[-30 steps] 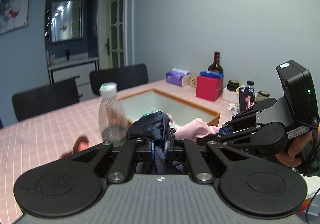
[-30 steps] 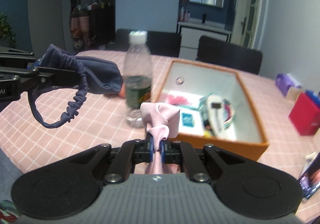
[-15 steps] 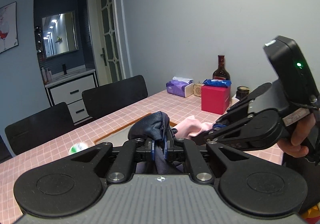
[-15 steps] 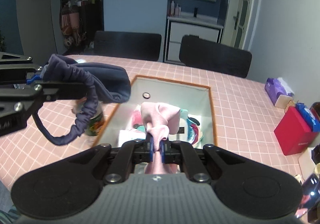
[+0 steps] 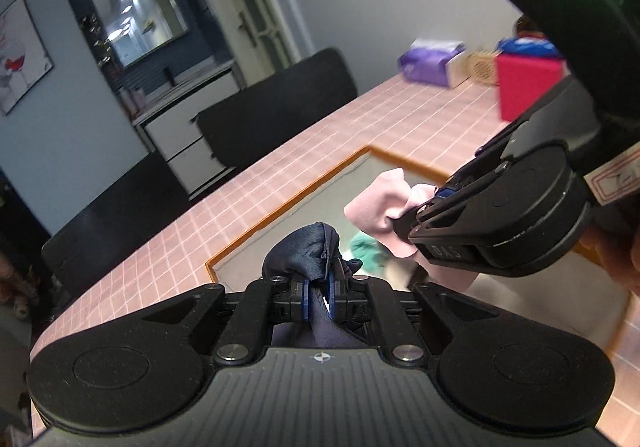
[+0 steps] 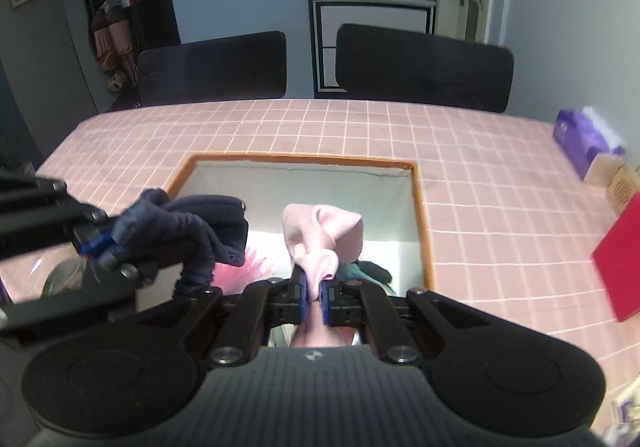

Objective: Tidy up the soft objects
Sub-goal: 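Carry both items over the box and open both tools to drop them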

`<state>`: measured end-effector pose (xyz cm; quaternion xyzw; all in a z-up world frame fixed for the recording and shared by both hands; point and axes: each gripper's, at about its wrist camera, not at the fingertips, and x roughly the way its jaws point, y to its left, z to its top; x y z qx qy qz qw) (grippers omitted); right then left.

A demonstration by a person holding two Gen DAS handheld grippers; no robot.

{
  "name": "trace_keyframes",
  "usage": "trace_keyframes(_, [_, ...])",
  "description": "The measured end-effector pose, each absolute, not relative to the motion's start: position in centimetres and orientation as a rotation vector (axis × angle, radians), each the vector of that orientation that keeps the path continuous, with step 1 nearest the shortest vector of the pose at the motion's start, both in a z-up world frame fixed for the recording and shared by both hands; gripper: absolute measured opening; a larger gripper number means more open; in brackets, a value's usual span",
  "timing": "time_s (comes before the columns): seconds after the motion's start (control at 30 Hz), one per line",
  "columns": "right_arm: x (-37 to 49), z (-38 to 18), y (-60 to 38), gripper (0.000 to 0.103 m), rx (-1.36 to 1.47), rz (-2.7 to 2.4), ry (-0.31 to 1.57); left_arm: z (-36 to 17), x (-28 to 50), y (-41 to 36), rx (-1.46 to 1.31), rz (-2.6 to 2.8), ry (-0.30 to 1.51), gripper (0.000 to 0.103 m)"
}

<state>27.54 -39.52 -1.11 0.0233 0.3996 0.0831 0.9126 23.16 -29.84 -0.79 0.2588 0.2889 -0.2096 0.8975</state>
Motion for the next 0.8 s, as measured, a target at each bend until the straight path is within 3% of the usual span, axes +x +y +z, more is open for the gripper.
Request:
trace_keyframes(0.3, [31.9,-3.8,-39.9,0.005,0.092,0.155,0.913,-3.3,25.3,-31.4,0.612,-0.371,0.670,0.013])
trace_keyframes(0.47, [32.7,-4.4,-39.7,0.013,0.050,0.148,0.942,-4.1,25.3,-31.4,0.646,-0.351,0.692,0.018])
trace_keyframes(0.53, [32.7,-4.6,-39.7,0.023,0.027,0.162,0.946,-4.2,25.2,-31.4,0.660,-0.346,0.691,0.027])
trace_keyframes(0.6, [32.5,-4.6,-39.5,0.025,0.011,0.173,0.952,-4.1,24.9,-31.4,0.671,-0.348,0.685,0.036])
trace_keyframes(0.8, [32.4,-4.6,-39.2,0.038,0.001,0.191,0.978,-3.8,24.0,-32.0,0.734,-0.358,0.670,0.047])
